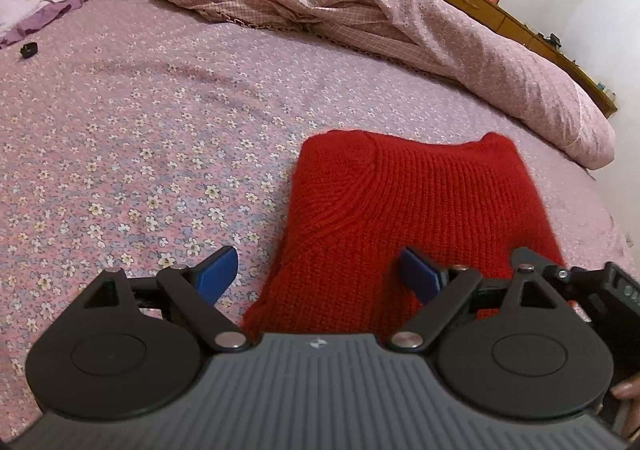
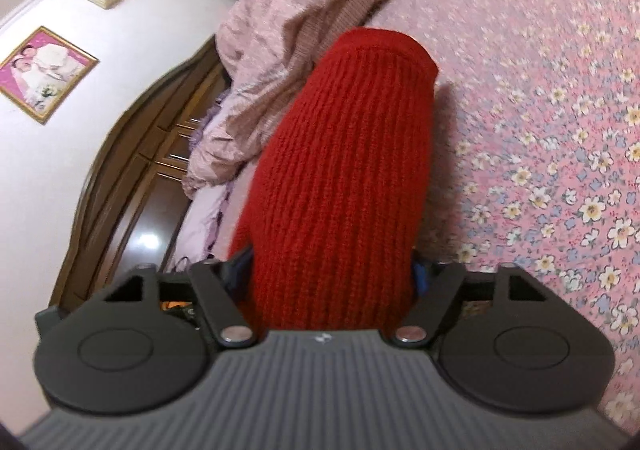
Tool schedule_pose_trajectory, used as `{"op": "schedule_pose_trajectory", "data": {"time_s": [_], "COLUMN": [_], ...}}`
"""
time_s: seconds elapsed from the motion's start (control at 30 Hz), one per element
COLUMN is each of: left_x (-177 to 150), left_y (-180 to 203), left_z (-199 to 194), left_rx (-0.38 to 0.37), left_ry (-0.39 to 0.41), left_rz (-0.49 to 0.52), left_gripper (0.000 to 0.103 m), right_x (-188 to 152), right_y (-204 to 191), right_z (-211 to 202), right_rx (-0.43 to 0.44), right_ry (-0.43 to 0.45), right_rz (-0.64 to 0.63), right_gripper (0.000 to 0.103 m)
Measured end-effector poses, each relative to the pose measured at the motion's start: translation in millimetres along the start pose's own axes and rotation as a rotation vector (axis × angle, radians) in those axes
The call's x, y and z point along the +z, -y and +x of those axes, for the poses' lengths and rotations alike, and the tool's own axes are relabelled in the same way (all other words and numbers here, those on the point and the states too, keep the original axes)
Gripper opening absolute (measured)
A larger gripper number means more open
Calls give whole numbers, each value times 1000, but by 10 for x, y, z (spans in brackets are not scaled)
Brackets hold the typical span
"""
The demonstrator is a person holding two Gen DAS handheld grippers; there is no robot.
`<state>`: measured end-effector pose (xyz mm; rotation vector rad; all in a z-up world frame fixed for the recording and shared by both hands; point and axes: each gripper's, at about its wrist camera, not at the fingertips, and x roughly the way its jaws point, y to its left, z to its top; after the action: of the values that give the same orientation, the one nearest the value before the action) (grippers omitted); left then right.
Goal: Fold small clothes
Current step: 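Grasp the red bundle end with the right gripper and lift it, then fold the lifted end over the bundle with the right gripper and release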
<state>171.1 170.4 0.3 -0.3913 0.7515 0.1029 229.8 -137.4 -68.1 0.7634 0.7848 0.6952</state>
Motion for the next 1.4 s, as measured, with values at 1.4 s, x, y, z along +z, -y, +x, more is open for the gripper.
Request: {"op": "schedule_pose_trajectory", "data": {"time_s": [1.4], "left_x": [-1048], "left_y": [1280], "left_z": [-283], "left_rx": [-209], "left_ry": [-151], "left_rz": [203], "left_gripper": [91], "right_x": [-227], "right_y": [567], "right_z": [-1793], "right_rx": [-259], "right_ry": [105], "right_rz": [10], "right_gripper": [76]}}
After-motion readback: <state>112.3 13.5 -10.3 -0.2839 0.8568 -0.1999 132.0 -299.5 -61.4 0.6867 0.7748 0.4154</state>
